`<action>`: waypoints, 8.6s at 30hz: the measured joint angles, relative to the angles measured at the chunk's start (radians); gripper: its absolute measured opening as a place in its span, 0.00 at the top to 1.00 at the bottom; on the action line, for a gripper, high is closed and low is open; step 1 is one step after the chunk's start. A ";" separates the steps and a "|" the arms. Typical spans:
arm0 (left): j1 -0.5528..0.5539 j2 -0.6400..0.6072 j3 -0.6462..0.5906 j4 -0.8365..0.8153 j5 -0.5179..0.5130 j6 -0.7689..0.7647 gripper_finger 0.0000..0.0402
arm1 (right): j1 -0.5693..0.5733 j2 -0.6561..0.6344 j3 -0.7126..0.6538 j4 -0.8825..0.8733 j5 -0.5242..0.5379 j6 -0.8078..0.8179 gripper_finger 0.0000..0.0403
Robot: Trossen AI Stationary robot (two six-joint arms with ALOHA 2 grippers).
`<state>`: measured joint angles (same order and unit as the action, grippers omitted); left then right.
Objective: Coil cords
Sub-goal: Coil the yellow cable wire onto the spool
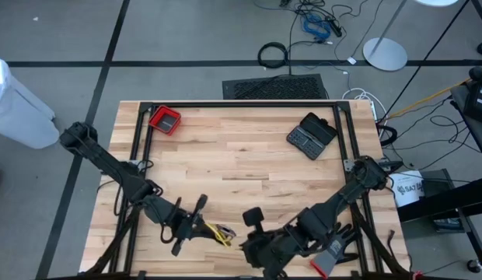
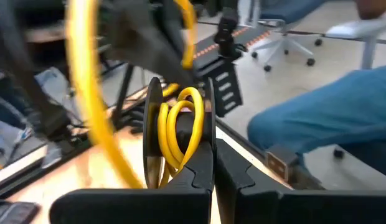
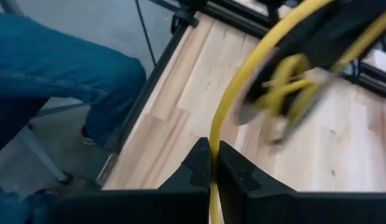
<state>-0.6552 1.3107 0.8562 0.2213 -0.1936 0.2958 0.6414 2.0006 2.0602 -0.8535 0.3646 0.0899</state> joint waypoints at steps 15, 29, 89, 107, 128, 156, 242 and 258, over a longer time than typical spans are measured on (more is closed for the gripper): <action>-0.083 -0.122 0.000 -0.092 -0.282 -0.002 1.00 | 0.035 0.000 0.000 -0.043 -0.059 0.068 1.00; -0.206 -0.220 -0.001 -0.106 -0.452 0.022 1.00 | 0.036 0.000 0.000 -0.187 -0.049 0.202 1.00; -0.242 -0.129 -0.002 0.097 -0.324 0.183 1.00 | -0.034 0.005 -0.087 0.046 -0.108 0.074 0.80; -0.244 -0.129 -0.002 0.076 -0.255 0.131 1.00 | -0.045 -0.018 -0.089 0.381 -0.103 -0.080 0.68; -0.244 -0.130 -0.001 0.079 -0.260 0.133 1.00 | -0.102 0.028 -0.146 0.482 -0.219 -0.077 0.68; -0.244 -0.130 0.000 0.079 -0.256 0.135 0.99 | -0.129 0.045 -0.146 0.469 -0.235 -0.123 0.98; -0.050 0.083 0.005 0.284 0.365 0.045 0.99 | -0.110 0.089 -0.095 0.483 0.251 -0.412 1.00; -0.027 0.083 0.005 0.243 0.393 0.012 0.99 | -0.078 0.089 -0.070 0.483 0.196 -0.460 1.00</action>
<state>-0.6827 1.3937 0.8616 0.4638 0.1997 0.3080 0.5632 2.0895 1.9903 -0.3701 0.5611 -0.3706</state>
